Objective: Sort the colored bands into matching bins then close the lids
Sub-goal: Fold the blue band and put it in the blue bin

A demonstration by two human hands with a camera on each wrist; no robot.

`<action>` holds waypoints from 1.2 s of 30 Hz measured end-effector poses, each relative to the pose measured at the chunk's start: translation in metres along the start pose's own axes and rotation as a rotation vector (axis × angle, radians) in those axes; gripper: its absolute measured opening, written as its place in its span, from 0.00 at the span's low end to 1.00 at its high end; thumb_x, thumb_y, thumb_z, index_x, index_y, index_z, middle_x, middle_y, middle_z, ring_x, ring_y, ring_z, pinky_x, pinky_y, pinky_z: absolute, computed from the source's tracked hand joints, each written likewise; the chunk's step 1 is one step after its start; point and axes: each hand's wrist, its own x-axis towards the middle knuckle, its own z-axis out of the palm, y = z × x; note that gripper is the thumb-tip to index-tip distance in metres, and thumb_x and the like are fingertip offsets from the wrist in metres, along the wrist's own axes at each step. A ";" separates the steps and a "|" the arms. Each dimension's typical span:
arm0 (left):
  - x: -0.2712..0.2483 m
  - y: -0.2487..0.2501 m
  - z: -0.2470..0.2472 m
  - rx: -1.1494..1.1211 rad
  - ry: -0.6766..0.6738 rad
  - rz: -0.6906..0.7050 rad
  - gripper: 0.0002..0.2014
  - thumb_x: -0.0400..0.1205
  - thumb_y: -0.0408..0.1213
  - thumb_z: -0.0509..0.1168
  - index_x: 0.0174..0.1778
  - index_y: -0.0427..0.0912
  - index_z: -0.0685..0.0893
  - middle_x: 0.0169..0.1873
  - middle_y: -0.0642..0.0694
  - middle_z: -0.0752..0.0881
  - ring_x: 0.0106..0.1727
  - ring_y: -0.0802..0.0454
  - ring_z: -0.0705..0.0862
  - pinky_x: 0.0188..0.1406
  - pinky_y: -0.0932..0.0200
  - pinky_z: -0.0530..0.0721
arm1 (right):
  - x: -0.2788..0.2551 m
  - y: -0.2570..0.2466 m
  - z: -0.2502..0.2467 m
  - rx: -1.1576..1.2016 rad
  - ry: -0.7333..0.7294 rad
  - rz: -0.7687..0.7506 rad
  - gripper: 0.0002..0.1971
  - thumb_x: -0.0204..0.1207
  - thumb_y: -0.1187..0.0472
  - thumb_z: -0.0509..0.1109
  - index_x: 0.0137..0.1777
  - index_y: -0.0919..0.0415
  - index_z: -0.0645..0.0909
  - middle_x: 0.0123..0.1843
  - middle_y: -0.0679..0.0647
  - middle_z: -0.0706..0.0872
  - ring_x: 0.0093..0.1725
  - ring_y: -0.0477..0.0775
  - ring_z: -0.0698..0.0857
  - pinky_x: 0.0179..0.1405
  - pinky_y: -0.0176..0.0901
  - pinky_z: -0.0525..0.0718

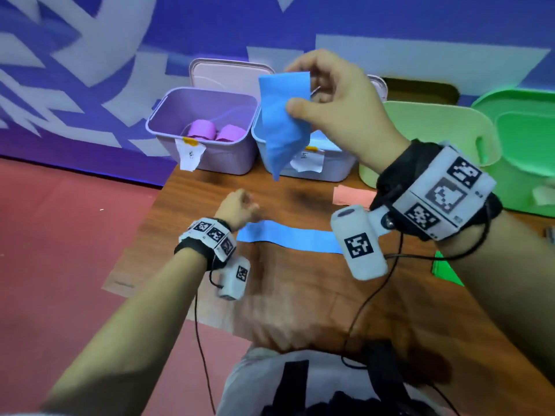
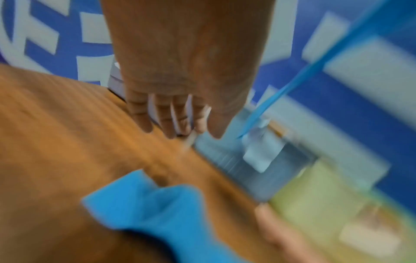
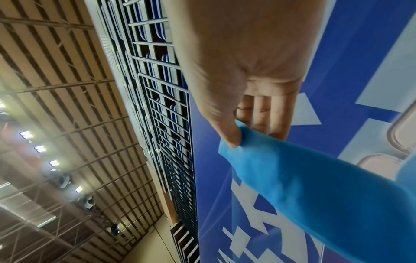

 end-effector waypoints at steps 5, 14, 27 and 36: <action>-0.034 0.107 -0.061 -0.952 0.051 0.218 0.16 0.87 0.42 0.48 0.49 0.43 0.82 0.42 0.49 0.86 0.41 0.61 0.82 0.41 0.67 0.78 | -0.006 -0.017 -0.015 0.012 0.081 0.011 0.13 0.66 0.69 0.69 0.41 0.47 0.76 0.38 0.50 0.83 0.35 0.47 0.79 0.38 0.56 0.89; -0.085 0.177 -0.064 -0.734 -0.213 0.558 0.07 0.84 0.38 0.59 0.51 0.43 0.81 0.37 0.58 0.90 0.42 0.62 0.88 0.45 0.63 0.85 | -0.017 -0.028 -0.047 0.053 0.221 -0.009 0.12 0.70 0.70 0.70 0.41 0.51 0.76 0.38 0.53 0.84 0.36 0.47 0.82 0.33 0.42 0.84; -0.093 0.210 -0.066 -0.715 0.136 0.710 0.02 0.72 0.41 0.68 0.37 0.49 0.81 0.37 0.51 0.83 0.38 0.61 0.78 0.43 0.70 0.76 | -0.040 0.001 -0.089 0.161 0.439 0.284 0.11 0.73 0.68 0.68 0.51 0.52 0.75 0.25 0.46 0.78 0.21 0.45 0.79 0.26 0.39 0.83; -0.104 0.217 -0.074 -0.806 0.180 0.690 0.10 0.77 0.27 0.69 0.33 0.45 0.84 0.37 0.56 0.86 0.41 0.64 0.84 0.44 0.71 0.79 | -0.057 0.009 -0.061 0.245 0.166 0.420 0.12 0.80 0.60 0.64 0.55 0.64 0.85 0.44 0.53 0.87 0.37 0.49 0.82 0.38 0.40 0.79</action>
